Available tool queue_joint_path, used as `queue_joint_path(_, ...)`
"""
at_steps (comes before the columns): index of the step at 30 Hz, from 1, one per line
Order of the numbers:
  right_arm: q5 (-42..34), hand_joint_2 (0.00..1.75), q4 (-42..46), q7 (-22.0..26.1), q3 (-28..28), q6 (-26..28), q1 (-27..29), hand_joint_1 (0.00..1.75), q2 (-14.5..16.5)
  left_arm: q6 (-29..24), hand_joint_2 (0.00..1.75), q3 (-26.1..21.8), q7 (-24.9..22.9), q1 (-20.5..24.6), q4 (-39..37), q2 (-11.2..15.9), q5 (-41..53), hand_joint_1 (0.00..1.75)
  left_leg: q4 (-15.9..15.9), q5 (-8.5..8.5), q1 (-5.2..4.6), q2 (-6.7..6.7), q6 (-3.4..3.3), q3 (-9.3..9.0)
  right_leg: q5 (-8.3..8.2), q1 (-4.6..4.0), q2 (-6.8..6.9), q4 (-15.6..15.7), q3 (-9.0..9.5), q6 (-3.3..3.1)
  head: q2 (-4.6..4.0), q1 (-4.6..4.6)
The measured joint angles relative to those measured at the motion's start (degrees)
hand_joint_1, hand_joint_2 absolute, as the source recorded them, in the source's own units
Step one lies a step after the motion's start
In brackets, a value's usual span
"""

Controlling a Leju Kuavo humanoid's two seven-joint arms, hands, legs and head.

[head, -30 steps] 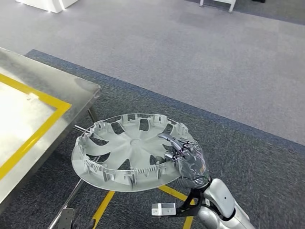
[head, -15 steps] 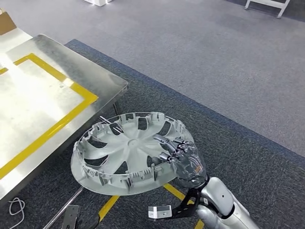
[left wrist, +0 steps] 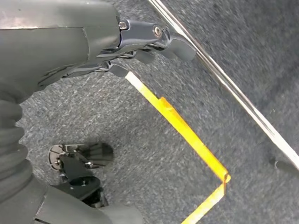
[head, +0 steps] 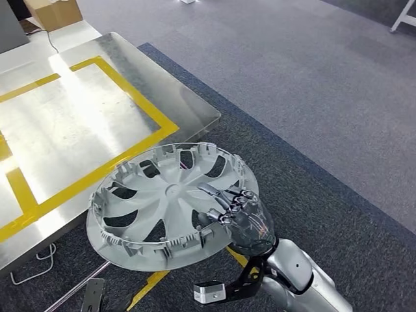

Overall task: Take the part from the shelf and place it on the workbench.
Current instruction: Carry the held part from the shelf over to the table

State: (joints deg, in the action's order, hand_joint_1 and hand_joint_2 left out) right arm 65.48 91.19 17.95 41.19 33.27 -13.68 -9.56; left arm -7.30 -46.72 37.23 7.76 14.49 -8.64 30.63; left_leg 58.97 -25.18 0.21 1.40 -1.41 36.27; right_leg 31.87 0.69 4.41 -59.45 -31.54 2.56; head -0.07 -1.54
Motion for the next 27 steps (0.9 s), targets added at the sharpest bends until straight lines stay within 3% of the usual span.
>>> queue_joint_path(2, 0.9, 1.75, -0.1, -0.2, 0.6, 0.2, -0.5, 1.75, 0.0, 0.0, 1.75, 0.1, 0.0, 0.3, 0.0, -0.1, 0.0, 0.00, -0.1, -0.05, 0.11, -1.35, -0.54, -0.07, 3.03, 0.16, -3.13, -7.0, -3.79, 0.11, 0.00, 0.25)
queue_joint_path(3, 1.5, 1.75, -0.3, -0.4, 1.0, 0.5, -0.7, 1.75, 0.0, 0.0, 1.75, 0.2, 0.0, 0.4, 0.0, -0.1, 0.0, 0.00, 0.0, -0.09, 0.08, -2.10, -0.72, -0.09, 4.29, 0.15, -3.81, -11.1, -6.21, 0.09, 0.00, 0.32)
queue_joint_path(4, 2.1, 1.75, -0.4, -0.7, 1.3, 0.9, -0.9, 1.75, 0.1, 0.0, 1.75, 0.2, -0.1, 0.4, 0.0, -0.2, 0.0, 0.00, 0.0, -0.16, 0.05, -2.92, -0.80, -0.16, 4.70, 0.13, -4.10, -14.0, -8.17, 0.06, 0.00, 0.32)
queue_joint_path(5, 2.7, 1.75, -0.5, -1.1, 1.7, 1.3, -1.0, 1.75, 0.1, 0.0, 1.75, 0.2, -0.1, 0.4, 0.0, -0.2, -0.1, 0.00, 0.0, -0.23, 0.03, -3.76, -0.84, -0.27, 3.97, 0.12, -4.23, -14.8, -9.23, -0.02, 0.00, 0.33)
queue_joint_path(7, 3.5, 1.75, -0.6, -1.7, 2.3, 2.1, -1.3, 1.75, 0.2, 0.0, 1.75, 0.2, -0.2, 0.4, 0.0, -0.3, -0.2, 0.00, 0.0, -0.42, 0.06, -5.55, -0.70, -0.62, -0.50, 0.16, -4.84, -9.9, -8.03, -0.35, 0.00, 0.33)
queue_joint_path(9, 4.0, 1.75, -0.6, -2.1, 2.8, 3.1, -1.6, 1.75, 0.3, 0.0, 1.75, 0.2, -0.3, 0.5, 0.0, -0.4, -0.3, 0.00, 0.1, -0.66, 0.10, -7.08, -0.33, -0.75, -4.13, 0.37, -7.08, -2.8, -5.05, -0.68, 0.00, 0.30)
queue_joint_path(11, 4.3, 1.75, -0.6, -2.3, 3.2, 4.1, -1.9, 1.75, 0.4, 0.0, 1.75, 0.2, -0.4, 0.4, 0.0, -0.4, -0.4, 0.00, 0.3, -0.71, 0.24, -8.21, 0.23, -0.39, -4.41, 0.46, -8.50, 0.3, -3.35, -0.85, 0.00, 0.30)
queue_joint_path(13, 4.5, 1.75, -0.6, -2.5, 3.4, 4.7, -2.4, 1.75, 0.7, 0.0, 1.75, 0.2, -0.6, 0.1, 0.0, -0.4, -0.4, 0.00, 0.3, -0.74, 0.49, -9.07, 0.93, -0.07, -4.08, 0.48, -7.79, 1.0, -2.85, -1.11, 0.00, 0.30)
queue_joint_path(14, 4.5, 1.75, -0.7, -2.6, 3.5, 4.8, -2.7, 1.75, 0.9, 0.0, 1.75, 0.2, -0.7, 0.0, 0.0, -0.3, -0.4, 0.00, 0.7, -1.05, 0.45, -8.50, 1.30, 0.09, -4.07, 0.54, -7.26, 1.2, -2.62, -1.38, 0.00, 0.24)
queue_joint_path(16, 4.5, 1.75, -1.0, -2.7, 3.6, 4.7, -3.1, 1.75, 1.3, 0.1, 1.75, 0.3, -0.7, 0.1, 0.0, -0.3, -0.3, 0.00, 4.2, -3.00, 0.28, -5.60, 1.89, 1.64, -3.93, 0.68, -5.85, 1.6, -1.97, -2.07, 0.00, -0.14)
queue_joint_path(18, 4.5, 1.75, -1.5, -2.9, 3.7, 4.7, -3.4, 1.75, 1.5, 0.2, 1.75, 0.5, -0.7, 0.3, 0.0, -0.3, -0.2, 0.00, 11.3, -5.88, 0.28, -2.75, 2.28, 5.08, -3.45, 0.47, -4.28, 1.6, -1.36, -2.51, 0.00, -0.41)
queue_joint_path(20, 4.4, 1.75, -2.2, -3.1, 3.8, 4.7, -3.6, 1.75, 1.7, 0.3, 1.75, 0.6, -0.7, 0.3, 0.0, -0.4, -0.2, 0.00, 15.7, -6.39, 0.40, -1.97, 2.48, 7.46, -2.88, 0.40, -2.76, 1.6, -0.65, -2.55, 0.00, -0.41)
queue_joint_path(22, 4.4, 1.75, -2.9, -3.3, 3.8, 4.7, -3.7, 1.75, 1.9, 0.3, 1.75, 0.7, -0.7, 0.2, 0.0, -0.4, -0.2, 0.00, 12.0, -2.99, 0.43, -1.49, 2.40, 5.89, -2.20, 0.39, -1.39, 1.6, 0.30, -2.37, 0.00, -0.43)
queue_joint_path(24, 4.3, 1.75, -3.4, -3.4, 3.8, 4.7, -4.0, 1.75, 2.1, 0.3, 1.75, 0.7, -0.7, 0.2, 0.0, -0.3, -0.2, 0.00, 4.7, 0.25, -0.04, 0.41, 1.99, 2.35, -1.48, 0.28, -0.17, 1.7, 1.23, -1.95, 0.00, -0.44)
queue_joint_path(26, 4.0, 1.75, -3.9, -3.6, 3.7, 4.7, -4.3, 1.75, 2.3, 0.3, 1.75, 0.8, -0.7, 0.4, 0.0, -0.3, -0.2, 0.00, 0.9, 0.55, -0.69, 1.94, 1.23, 0.62, -0.97, -0.01, 0.85, 1.9, 1.72, -1.29, 0.00, -0.41)
queue_joint_path(27, 3.7, 1.75, -4.2, -3.8, 3.6, 4.7, -4.6, 1.75, 2.4, 0.3, 1.75, 0.9, -0.7, 0.4, 0.0, -0.3, -0.1, 0.00, 0.6, 0.14, -0.89, 1.86, 0.82, 0.58, -0.96, -0.13, 1.23, 1.9, 1.89, -0.87, 0.00, -0.44)
